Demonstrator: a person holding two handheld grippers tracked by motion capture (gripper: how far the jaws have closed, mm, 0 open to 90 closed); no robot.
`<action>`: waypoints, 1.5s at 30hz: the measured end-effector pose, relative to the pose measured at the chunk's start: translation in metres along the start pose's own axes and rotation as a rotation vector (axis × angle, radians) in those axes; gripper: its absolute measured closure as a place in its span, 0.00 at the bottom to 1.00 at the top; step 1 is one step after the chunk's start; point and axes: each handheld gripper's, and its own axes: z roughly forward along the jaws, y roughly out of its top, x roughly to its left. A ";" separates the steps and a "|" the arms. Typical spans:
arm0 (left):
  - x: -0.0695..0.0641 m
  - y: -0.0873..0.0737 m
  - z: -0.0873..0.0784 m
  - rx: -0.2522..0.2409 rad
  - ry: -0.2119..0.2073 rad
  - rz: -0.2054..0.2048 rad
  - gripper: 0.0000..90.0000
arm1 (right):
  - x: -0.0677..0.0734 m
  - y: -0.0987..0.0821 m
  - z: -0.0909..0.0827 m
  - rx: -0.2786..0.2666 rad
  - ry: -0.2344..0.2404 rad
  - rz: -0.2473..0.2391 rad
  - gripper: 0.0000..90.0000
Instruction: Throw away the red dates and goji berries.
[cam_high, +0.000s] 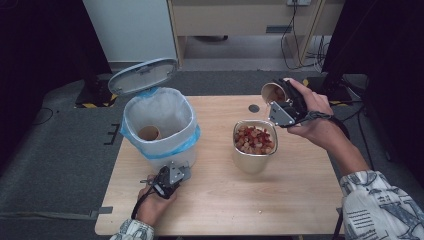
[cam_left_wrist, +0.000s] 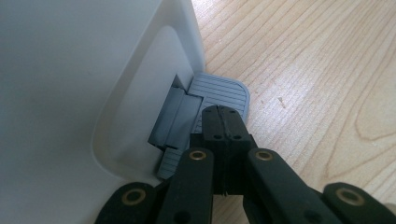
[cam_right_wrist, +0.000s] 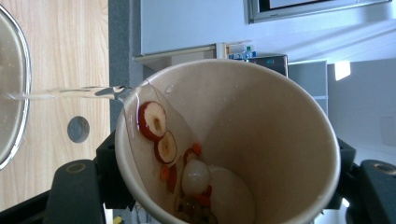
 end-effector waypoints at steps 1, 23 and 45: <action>0.000 0.000 0.000 0.000 0.000 -0.001 1.00 | 0.000 0.001 0.000 0.002 0.001 -0.012 0.30; 0.000 0.000 0.000 -0.001 0.000 -0.001 1.00 | 0.002 0.008 0.001 0.002 -0.003 -0.071 0.30; 0.000 0.000 0.000 -0.001 0.000 -0.003 1.00 | 0.009 0.023 -0.003 0.050 -0.041 -0.322 0.31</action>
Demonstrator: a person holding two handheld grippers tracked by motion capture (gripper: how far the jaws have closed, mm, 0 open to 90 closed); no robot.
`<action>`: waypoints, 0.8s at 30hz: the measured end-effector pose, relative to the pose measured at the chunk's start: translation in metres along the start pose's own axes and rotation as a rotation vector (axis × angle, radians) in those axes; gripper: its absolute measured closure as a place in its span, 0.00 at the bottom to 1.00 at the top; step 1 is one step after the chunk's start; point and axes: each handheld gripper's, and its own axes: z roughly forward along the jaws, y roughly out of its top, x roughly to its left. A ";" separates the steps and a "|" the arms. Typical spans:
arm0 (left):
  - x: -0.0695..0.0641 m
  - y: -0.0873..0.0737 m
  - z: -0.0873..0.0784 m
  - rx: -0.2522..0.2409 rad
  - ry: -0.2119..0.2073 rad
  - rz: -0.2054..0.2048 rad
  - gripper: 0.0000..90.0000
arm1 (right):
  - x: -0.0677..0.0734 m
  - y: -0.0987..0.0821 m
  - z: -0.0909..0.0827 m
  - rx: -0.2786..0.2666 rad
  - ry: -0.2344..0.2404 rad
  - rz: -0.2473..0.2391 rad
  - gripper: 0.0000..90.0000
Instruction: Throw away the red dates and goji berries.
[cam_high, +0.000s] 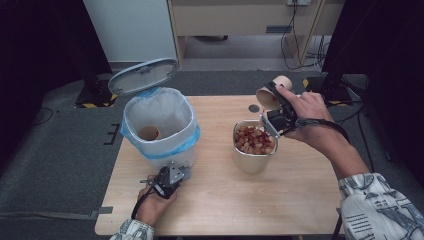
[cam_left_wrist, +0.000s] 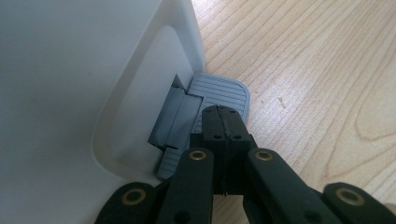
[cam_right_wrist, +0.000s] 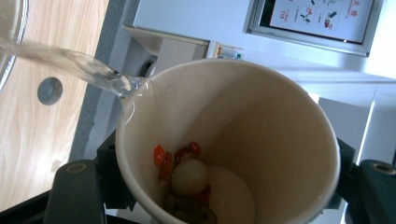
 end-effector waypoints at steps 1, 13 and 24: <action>0.000 0.000 0.000 0.000 0.000 0.000 1.00 | 0.000 0.001 -0.001 0.007 -0.003 -0.014 0.31; 0.000 0.000 0.000 0.000 0.000 0.000 1.00 | -0.002 0.005 -0.002 0.006 -0.043 -0.113 0.31; 0.000 0.000 0.000 0.001 0.001 0.003 1.00 | -0.004 0.006 -0.005 0.015 -0.068 -0.156 0.31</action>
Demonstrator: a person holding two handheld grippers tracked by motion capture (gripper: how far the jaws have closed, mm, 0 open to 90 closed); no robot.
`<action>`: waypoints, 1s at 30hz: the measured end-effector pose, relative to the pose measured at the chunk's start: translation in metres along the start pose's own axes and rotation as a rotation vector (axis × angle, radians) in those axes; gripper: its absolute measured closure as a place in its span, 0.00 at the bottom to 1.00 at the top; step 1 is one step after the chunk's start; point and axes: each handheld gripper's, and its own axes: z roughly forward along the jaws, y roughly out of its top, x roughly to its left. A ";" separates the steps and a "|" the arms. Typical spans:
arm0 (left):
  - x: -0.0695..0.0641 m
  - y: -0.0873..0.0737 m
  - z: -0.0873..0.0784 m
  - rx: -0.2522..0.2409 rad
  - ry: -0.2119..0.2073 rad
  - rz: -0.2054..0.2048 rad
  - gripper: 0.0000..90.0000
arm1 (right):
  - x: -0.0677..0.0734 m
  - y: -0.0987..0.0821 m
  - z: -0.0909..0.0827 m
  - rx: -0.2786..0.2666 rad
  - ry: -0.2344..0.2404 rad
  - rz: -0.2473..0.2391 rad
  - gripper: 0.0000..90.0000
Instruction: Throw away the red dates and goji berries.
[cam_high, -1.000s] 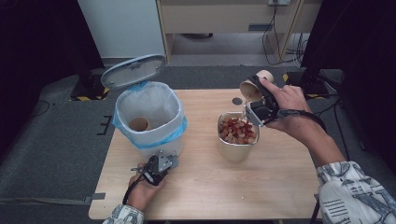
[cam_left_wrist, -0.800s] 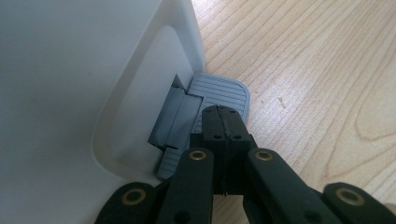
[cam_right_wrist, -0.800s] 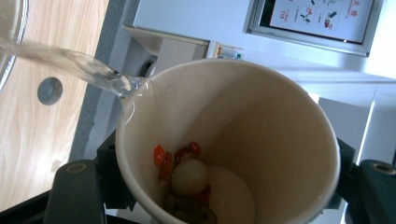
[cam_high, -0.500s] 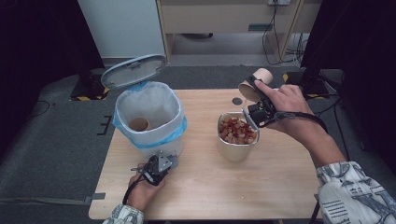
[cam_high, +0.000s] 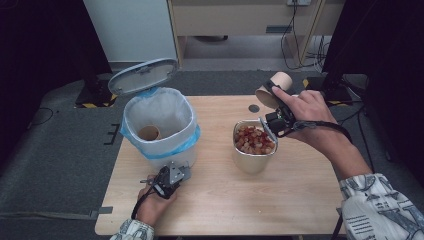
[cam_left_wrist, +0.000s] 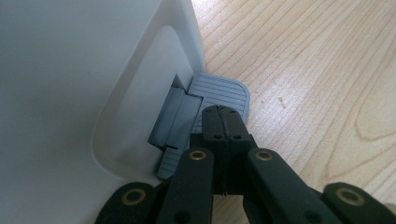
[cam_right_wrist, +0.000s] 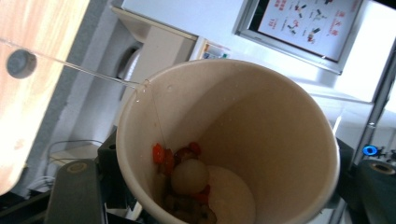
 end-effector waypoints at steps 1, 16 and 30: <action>0.000 0.000 0.000 0.000 0.000 0.000 1.00 | 0.000 0.000 0.000 0.000 0.000 0.000 0.31; 0.000 0.000 0.000 -0.001 0.000 -0.002 1.00 | 0.008 0.006 0.003 0.022 0.003 -0.137 0.31; 0.000 0.000 0.000 -0.001 0.000 -0.001 1.00 | 0.007 0.005 0.002 0.029 -0.007 -0.141 0.32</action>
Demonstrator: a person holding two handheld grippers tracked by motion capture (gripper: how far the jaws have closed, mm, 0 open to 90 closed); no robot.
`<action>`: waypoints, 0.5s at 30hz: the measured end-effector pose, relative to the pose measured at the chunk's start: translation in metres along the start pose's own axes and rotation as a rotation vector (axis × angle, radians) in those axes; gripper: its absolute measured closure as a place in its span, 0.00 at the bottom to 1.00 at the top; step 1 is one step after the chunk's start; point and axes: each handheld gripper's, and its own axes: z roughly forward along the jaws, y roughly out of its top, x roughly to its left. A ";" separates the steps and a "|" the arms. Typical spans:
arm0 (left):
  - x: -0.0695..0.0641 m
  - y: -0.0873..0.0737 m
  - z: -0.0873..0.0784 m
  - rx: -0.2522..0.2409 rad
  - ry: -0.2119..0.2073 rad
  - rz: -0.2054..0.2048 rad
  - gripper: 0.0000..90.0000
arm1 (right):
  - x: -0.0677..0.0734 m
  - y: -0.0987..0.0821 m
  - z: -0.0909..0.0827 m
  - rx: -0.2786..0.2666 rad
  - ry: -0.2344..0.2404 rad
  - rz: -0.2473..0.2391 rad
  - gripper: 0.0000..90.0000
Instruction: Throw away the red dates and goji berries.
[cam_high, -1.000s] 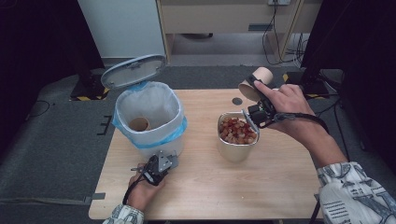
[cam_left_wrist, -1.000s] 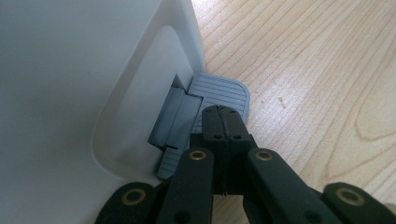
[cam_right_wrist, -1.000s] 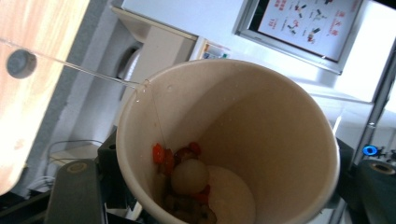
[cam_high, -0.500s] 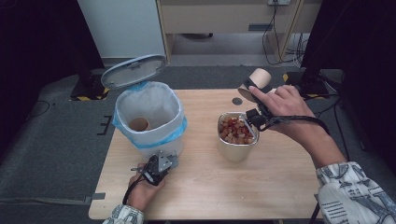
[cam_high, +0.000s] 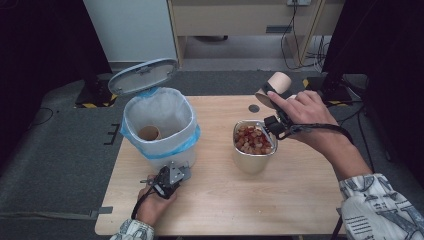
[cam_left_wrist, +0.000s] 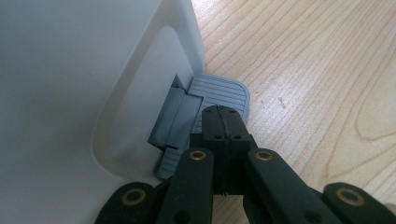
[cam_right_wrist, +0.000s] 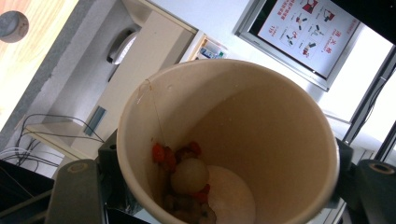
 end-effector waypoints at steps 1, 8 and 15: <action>0.000 0.000 0.000 0.000 0.000 0.000 1.00 | 0.000 0.000 0.000 0.000 0.000 0.000 0.32; 0.000 0.000 0.000 0.003 0.000 0.001 1.00 | -0.001 0.000 0.000 0.006 -0.006 -0.008 0.32; 0.000 0.000 0.000 0.001 0.000 0.000 1.00 | -0.001 -0.001 -0.001 0.011 -0.010 -0.013 0.33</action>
